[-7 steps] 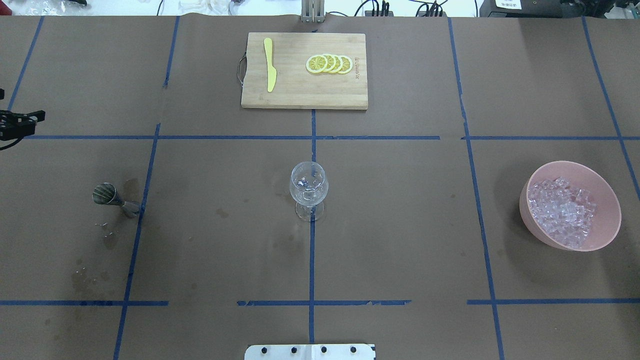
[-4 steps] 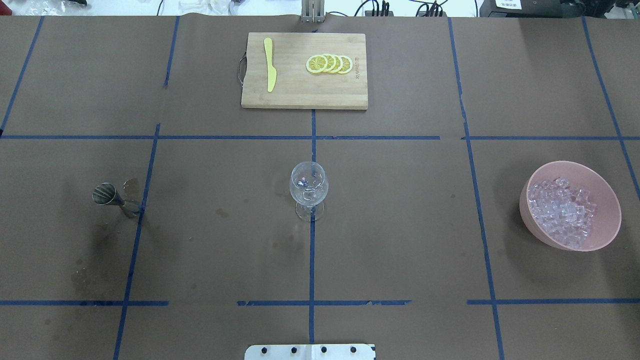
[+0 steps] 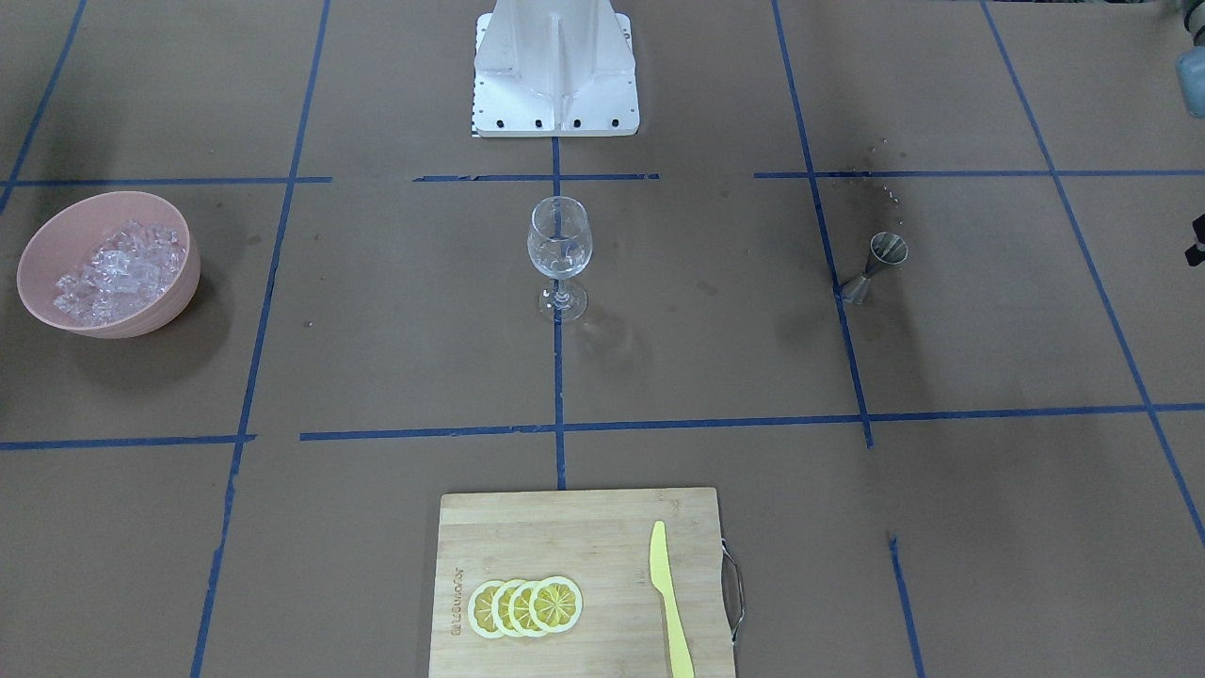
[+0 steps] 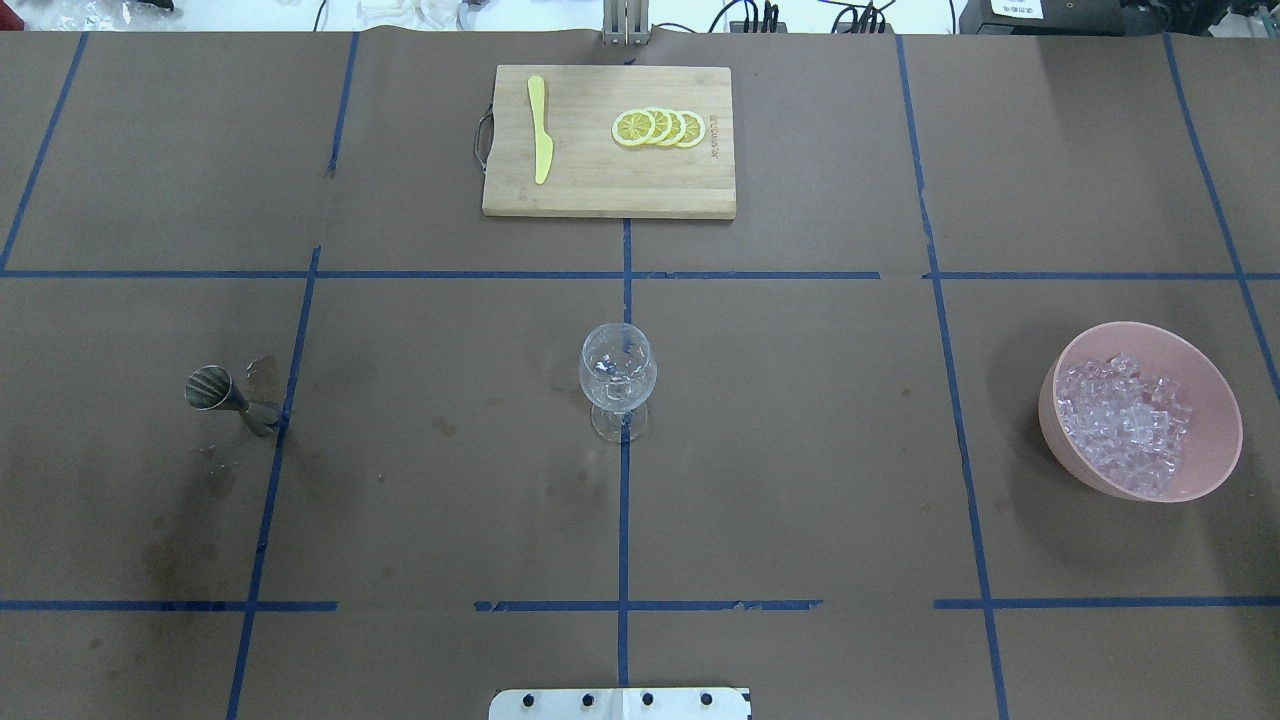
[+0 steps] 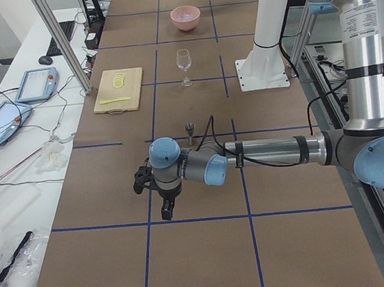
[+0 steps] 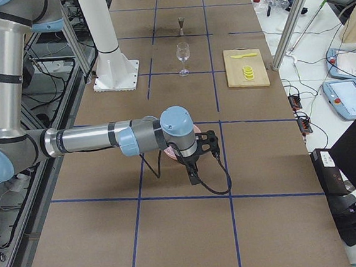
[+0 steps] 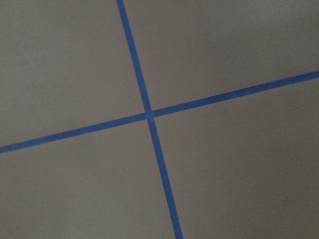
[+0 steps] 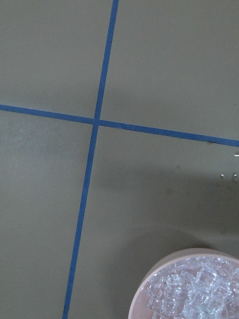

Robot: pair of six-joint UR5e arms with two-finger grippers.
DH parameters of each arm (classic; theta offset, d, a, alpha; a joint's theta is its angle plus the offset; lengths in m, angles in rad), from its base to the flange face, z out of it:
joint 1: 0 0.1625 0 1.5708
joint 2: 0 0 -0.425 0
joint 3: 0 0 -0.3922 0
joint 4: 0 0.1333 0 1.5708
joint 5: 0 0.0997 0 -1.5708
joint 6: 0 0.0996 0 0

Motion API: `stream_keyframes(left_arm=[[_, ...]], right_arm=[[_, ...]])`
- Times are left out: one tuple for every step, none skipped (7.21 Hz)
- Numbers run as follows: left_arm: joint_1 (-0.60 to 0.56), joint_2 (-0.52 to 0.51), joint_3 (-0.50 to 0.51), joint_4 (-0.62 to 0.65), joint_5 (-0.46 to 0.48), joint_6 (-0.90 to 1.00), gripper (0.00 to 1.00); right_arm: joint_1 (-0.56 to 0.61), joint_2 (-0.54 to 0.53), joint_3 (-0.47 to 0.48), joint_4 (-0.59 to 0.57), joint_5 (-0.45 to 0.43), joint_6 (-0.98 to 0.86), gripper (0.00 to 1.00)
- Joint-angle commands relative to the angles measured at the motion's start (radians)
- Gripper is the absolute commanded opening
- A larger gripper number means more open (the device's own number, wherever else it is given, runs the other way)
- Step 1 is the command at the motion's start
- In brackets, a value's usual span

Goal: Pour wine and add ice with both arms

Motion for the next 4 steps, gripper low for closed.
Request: stream_keyframes(left_arm=[[-0.088, 0.039, -0.012, 0.065, -0.089, 0.007, 1.0], [-0.087, 0.038, 0.004, 0.067, -0.086, 0.004, 1.0], [-0.093, 0.055, -0.018, 0.064, -0.084, 0.004, 1.0], [-0.094, 0.087, -0.078, 0.062, -0.084, 0.004, 1.0]], right_arm=[[-0.002, 0.005, 0.015, 0.0, 0.001, 0.048, 1.0], [-0.002, 0.009, 0.034, 0.003, 0.01, 0.092, 1.0], [-0.021, 0.011, 0.066, 0.003, 0.015, 0.143, 1.0], [-0.102, 0.012, 0.105, 0.009, 0.006, 0.28, 1.0]])
